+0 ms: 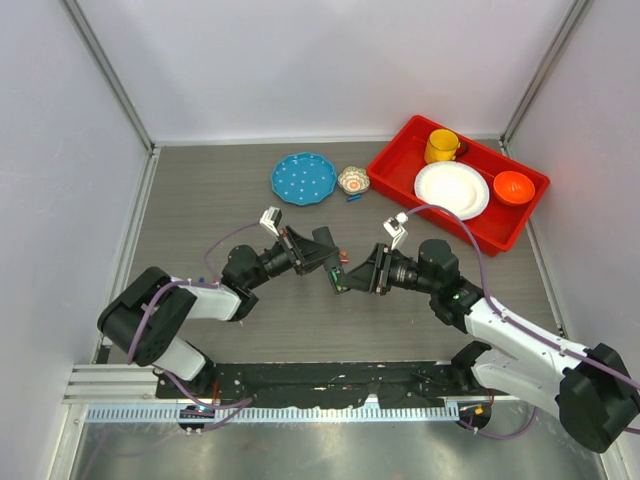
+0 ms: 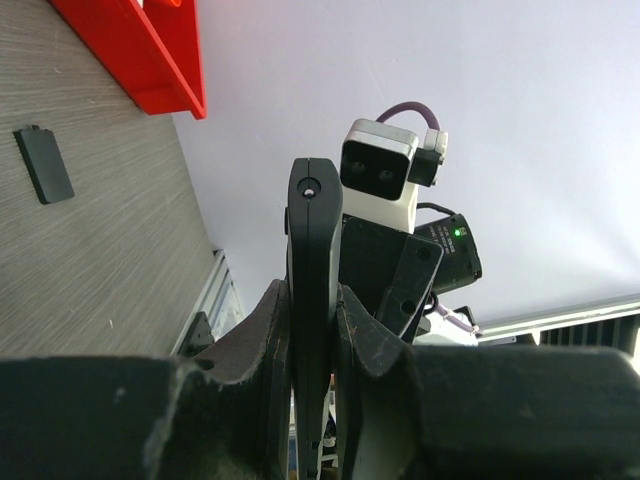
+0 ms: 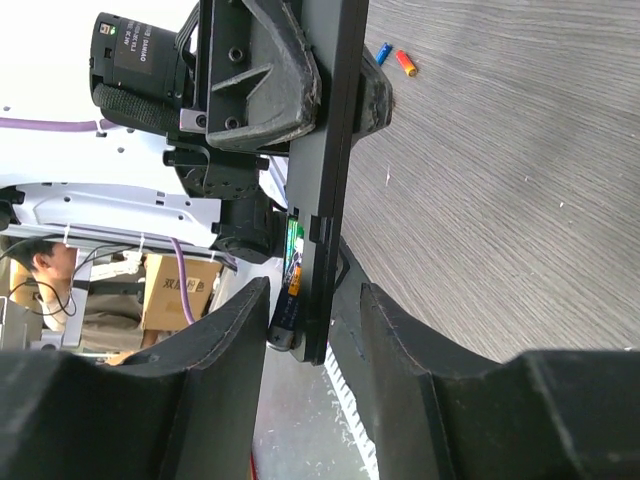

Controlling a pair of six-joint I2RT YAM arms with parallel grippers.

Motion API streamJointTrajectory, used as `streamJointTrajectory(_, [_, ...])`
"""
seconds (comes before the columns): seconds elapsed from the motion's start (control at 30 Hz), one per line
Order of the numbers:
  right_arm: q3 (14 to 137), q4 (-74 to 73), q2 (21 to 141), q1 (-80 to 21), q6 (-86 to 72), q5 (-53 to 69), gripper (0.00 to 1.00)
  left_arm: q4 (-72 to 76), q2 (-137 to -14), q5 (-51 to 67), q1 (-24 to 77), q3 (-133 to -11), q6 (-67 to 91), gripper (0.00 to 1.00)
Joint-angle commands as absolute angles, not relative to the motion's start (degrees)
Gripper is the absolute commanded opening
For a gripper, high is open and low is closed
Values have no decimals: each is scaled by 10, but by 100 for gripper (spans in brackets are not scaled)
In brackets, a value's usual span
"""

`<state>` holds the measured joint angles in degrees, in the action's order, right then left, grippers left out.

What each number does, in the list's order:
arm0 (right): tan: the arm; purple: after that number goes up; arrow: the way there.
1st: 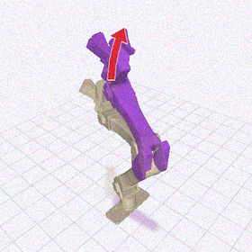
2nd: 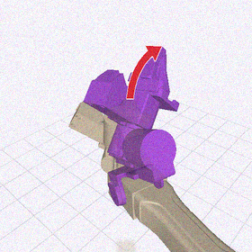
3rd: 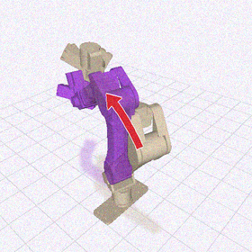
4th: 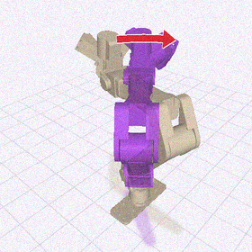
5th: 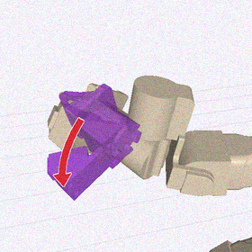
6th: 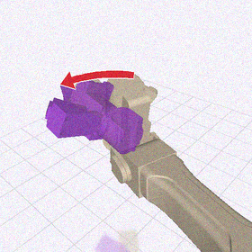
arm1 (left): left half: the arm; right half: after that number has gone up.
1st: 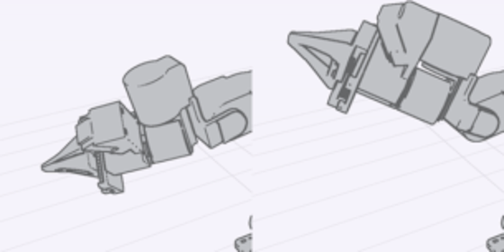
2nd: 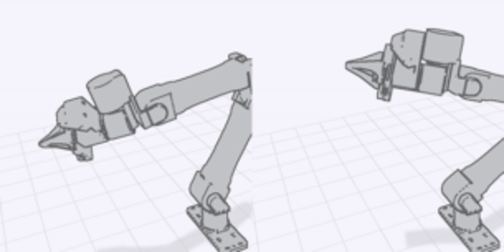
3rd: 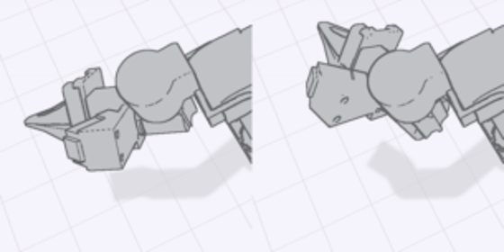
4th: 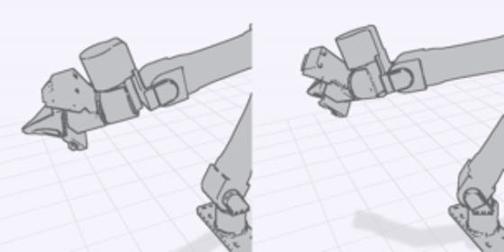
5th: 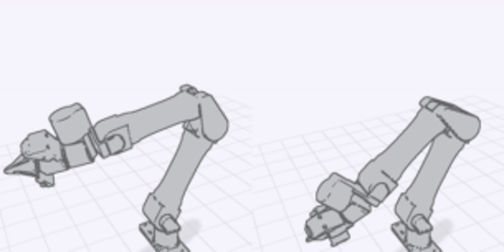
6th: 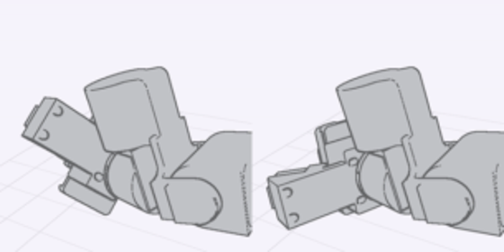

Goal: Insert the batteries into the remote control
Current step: Load the battery into the remote control.

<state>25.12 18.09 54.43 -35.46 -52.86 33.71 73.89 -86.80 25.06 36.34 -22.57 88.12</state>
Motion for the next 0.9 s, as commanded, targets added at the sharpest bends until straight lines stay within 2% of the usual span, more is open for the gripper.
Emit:
streamJointTrajectory(0.0, [252,207,551,-354,-533,324,45,886,-849,254,370,-229,882,0])
streamJointTrajectory(0.87, [257,207,576,-353,-537,311,29,886,-847,248,386,-229,881,0])
